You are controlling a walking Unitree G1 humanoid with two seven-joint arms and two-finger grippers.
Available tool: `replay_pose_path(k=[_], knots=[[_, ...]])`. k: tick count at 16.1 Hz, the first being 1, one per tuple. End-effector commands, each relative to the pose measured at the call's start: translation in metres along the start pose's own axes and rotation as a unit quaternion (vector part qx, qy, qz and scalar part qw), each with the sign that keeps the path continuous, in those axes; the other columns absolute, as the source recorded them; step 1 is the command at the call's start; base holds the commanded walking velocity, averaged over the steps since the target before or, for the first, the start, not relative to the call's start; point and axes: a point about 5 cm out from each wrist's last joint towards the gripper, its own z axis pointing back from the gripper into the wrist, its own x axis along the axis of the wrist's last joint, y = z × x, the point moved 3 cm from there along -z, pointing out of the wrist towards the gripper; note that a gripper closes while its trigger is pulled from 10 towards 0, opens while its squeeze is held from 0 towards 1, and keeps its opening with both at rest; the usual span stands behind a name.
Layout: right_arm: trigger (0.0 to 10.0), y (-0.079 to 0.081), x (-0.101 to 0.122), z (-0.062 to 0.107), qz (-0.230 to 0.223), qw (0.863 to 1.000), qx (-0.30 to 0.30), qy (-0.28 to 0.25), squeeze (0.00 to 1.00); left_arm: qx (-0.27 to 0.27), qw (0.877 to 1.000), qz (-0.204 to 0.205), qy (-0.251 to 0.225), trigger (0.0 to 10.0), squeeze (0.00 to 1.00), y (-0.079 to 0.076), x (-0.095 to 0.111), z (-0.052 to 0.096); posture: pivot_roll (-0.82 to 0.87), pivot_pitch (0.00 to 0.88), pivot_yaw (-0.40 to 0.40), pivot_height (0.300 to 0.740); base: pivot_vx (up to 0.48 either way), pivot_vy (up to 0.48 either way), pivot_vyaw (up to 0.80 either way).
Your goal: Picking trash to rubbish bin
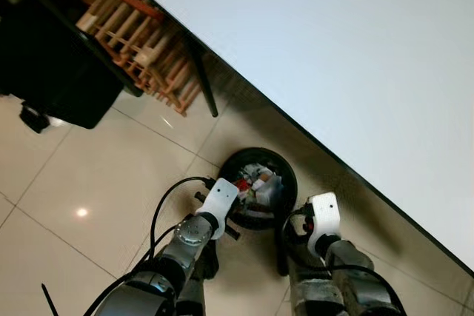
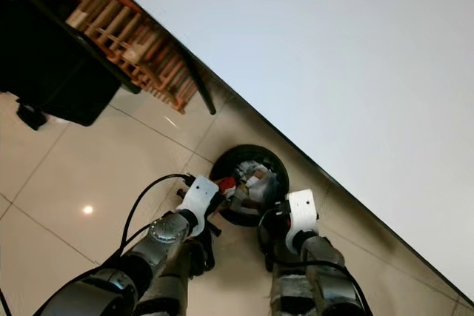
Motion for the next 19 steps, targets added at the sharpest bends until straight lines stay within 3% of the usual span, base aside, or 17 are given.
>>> replay_pose_path(k=[1, 3, 4, 14, 15, 16, 19], knots=[[10.0, 0.006, -0.019, 0.006, -0.011, 0.999, 0.010, 0.033, 0.00, -0.013, 1.000, 0.001, 0.028, 10.0, 0.00, -0.008, -0.018, 0.004, -0.10, 0.561, 0.086, 0.740, 0.000, 0.000, 0.00], [10.0, 0.008, -0.019, 0.009, -0.014, 0.999, 0.012, 0.038, 0.00, -0.015, 1.000, -0.001, 0.026, 10.0, 0.00, -0.009, -0.016, 0.004, -0.10, 0.561, 0.089, 0.740, 0.000, 0.000, 0.00], [10.0, 0.008, -0.020, 0.012, -0.017, 0.999, 0.009, 0.040, 0.00, -0.016, 1.000, -0.006, 0.027, 10.0, 1.00, -0.009, -0.017, 0.004, -0.10, 0.555, 0.092, 0.740, 0.000, 0.000, 0.00], [10.0, 0.010, -0.020, 0.014, -0.025, 0.998, 0.006, 0.053, 0.00, 0.000, 1.000, -0.010, 0.028, 10.0, 1.00, 0.000, -0.015, 0.004, -0.08, 0.547, 0.105, 0.740, 0.000, 0.000, 0.00], [10.0, 0.009, -0.020, 0.012, -0.026, 0.998, 0.004, 0.055, 0.00, 0.013, 0.999, -0.007, 0.031, 10.0, 0.75, 0.004, -0.017, 0.005, -0.07, 0.538, 0.111, 0.740, 0.000, 0.000, 0.00], [10.0, 0.007, -0.022, 0.012, -0.023, 0.998, -0.003, 0.057, 0.00, 0.027, 0.999, -0.003, 0.036, 10.0, 0.00, 0.009, -0.021, 0.007, -0.06, 0.526, 0.118, 0.740, 0.000, 0.000, 0.00], [10.0, -0.020, -0.037, 0.016, -0.010, 0.995, -0.064, 0.082, 0.00, 0.104, 0.992, 0.022, 0.062, 10.0, 0.00, 0.038, -0.053, 0.031, -0.03, 0.487, 0.132, 0.740, 0.000, 0.000, 0.00]])
